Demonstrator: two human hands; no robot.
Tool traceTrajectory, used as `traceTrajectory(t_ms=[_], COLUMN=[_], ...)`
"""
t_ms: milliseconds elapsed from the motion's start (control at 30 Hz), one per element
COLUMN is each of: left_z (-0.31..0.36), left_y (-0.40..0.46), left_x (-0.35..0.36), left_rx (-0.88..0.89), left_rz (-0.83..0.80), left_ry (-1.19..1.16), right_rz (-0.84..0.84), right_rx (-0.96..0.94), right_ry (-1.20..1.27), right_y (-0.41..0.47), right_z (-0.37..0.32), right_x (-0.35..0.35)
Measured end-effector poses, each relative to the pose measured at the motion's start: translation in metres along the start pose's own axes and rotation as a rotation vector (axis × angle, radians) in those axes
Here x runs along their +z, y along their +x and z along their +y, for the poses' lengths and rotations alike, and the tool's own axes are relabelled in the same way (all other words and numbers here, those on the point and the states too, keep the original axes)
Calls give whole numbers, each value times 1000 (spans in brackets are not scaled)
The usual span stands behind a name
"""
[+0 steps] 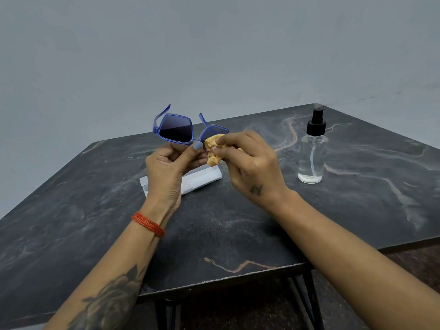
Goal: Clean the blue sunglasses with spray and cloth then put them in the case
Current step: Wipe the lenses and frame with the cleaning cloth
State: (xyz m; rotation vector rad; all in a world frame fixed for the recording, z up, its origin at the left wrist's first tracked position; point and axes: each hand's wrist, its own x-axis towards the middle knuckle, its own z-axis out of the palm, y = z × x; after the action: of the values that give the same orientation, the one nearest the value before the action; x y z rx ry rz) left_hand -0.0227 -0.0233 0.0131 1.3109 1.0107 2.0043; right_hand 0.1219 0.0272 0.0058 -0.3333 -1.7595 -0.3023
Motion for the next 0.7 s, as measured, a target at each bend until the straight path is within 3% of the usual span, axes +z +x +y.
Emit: traceTrajectory(t_ms=[200, 700], left_z=[-1, -2], left_y=[3, 3], left_x=[-3, 1], left_rx=[2, -5], left_rz=[1, 15], left_ry=[18, 10], right_rz=[39, -24], right_rx=[79, -44], right_ry=[-48, -6], right_y=[2, 1], right_z=[1, 3], right_x=[1, 2])
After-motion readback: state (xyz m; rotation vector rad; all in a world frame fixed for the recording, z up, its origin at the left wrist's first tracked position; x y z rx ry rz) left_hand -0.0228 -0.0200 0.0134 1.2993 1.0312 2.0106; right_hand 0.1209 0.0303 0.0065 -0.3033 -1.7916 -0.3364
